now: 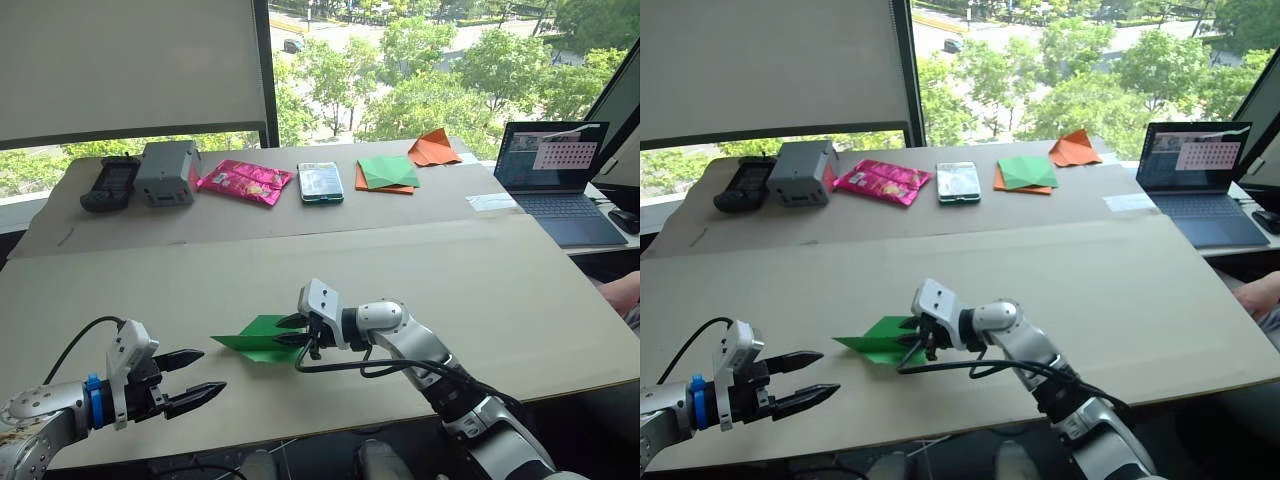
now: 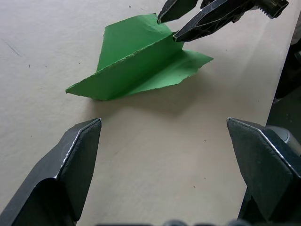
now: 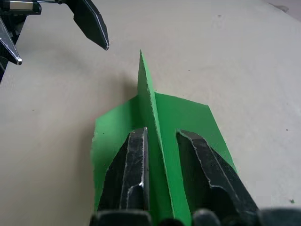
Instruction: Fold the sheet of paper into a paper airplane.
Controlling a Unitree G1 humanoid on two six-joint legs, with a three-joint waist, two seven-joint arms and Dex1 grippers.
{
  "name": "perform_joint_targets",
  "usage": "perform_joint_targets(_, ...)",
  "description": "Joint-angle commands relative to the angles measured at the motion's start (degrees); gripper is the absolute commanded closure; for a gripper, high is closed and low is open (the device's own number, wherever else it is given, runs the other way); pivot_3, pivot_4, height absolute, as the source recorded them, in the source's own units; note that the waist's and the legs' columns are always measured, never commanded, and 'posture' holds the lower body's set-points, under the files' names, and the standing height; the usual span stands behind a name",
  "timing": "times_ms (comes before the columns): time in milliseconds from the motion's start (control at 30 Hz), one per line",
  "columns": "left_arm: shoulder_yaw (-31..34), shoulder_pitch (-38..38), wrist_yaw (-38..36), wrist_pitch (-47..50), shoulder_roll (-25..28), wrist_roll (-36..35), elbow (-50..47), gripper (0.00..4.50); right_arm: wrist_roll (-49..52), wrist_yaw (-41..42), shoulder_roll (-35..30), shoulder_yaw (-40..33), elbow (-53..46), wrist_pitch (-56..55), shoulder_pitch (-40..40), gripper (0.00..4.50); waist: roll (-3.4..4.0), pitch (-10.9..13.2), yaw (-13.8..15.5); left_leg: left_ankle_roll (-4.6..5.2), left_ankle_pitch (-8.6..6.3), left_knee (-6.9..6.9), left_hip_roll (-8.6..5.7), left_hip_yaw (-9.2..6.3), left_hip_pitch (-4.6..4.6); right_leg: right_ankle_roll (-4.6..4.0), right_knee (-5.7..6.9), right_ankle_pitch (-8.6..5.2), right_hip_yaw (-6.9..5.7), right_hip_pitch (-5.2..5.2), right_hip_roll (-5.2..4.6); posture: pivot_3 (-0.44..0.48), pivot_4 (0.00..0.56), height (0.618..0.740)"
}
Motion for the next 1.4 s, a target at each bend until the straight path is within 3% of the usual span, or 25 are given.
perform_joint_targets(33,1.08,-0.02,0.11,-0.84,0.06,-0.58,-2.02,0.0,-0.81,-0.16,0.29,-0.07,-1.14,-1.87,0.35,4.48,0.0,0.0,0.02,0.0,0.0,0.0,0.0,0.0,0.0,0.0,0.0,0.0,0.0,0.0,0.0,0.0,0.15,0.732)
perform_joint_targets(767,0.98,-0.95,-0.37,-0.73,0.45,-0.39,-0.78,0.0,-1.13,-0.23,1.17,-1.29,-2.81,-1.6,0.56,4.48,0.02,-0.02,-0.01,0.01,0.01,0.0,0.0,0.0,0.03,0.0,0.03,0.0,0.01,0.05,0.02,0.0,0.15,0.732)
perform_joint_targets(967,1.34,-0.45,-0.45,-0.68,0.44,-0.44,-0.88,0.0,-1.61,-0.47,1.33,-1.01,-1.8,-2.21,0.83,2.59,0.02,-0.02,-0.01,0.02,0.01,0.0,0.0,0.0,0.03,0.0,0.03,0.0,0.01,0.05,0.02,0.0,0.15,0.732)
perform_joint_targets(1400,1.42,-0.02,-0.45,-0.87,0.42,-0.31,-0.79,0.0,-1.8,-0.18,1.79,-0.63,0.94,-2.77,1.88,2.59,0.01,-0.03,-0.02,0.02,0.01,0.01,0.0,0.0,0.03,0.0,0.05,0.01,0.01,0.07,0.02,0.0,0.15,0.732)
